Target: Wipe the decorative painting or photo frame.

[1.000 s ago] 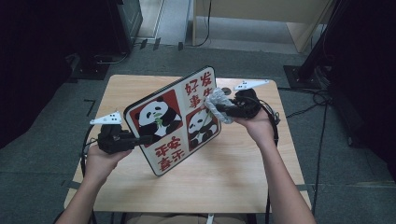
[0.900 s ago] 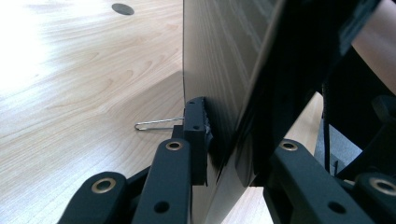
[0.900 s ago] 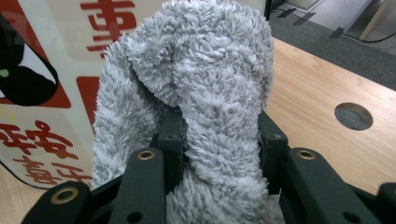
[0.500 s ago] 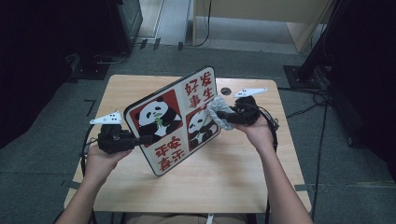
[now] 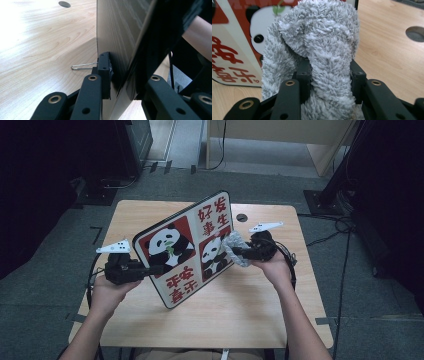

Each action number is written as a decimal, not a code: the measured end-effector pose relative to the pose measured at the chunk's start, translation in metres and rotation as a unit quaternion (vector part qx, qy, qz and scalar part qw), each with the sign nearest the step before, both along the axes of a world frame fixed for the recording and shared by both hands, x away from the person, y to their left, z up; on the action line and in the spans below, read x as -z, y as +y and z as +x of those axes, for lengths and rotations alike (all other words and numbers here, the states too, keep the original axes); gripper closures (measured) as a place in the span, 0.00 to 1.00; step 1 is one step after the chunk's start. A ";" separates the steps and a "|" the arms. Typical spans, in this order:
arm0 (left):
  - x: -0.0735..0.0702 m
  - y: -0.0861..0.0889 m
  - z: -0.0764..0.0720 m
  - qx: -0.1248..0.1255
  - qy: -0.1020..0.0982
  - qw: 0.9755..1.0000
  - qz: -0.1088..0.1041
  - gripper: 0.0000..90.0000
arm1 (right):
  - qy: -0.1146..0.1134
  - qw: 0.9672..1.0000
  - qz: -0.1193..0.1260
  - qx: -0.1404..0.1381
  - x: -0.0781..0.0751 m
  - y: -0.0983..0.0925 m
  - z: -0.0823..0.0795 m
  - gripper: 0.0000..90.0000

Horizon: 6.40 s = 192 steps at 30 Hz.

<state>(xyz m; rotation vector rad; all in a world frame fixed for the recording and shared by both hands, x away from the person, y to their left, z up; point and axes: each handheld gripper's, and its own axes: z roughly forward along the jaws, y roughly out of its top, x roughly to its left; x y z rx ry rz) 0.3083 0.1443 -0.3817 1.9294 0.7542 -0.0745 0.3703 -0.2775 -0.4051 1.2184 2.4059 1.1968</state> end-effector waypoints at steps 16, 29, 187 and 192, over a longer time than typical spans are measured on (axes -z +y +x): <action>0.001 0.000 0.000 0.002 -0.001 1.000 -0.004 0.84 | 0.049 0.999 -0.024 0.004 0.032 -0.002 -0.003 0.71; 0.002 0.000 0.000 0.004 0.004 1.000 -0.008 0.83 | 0.090 0.995 -0.042 0.009 0.060 -0.003 -0.003 0.71; -0.002 0.001 0.003 0.006 0.004 1.000 0.009 0.85 | -0.042 0.996 0.008 -0.078 -0.041 0.046 -0.006 0.69; -0.002 0.001 0.003 0.006 0.003 1.000 0.009 0.85 | -0.039 0.996 0.008 -0.079 -0.034 0.045 -0.007 0.69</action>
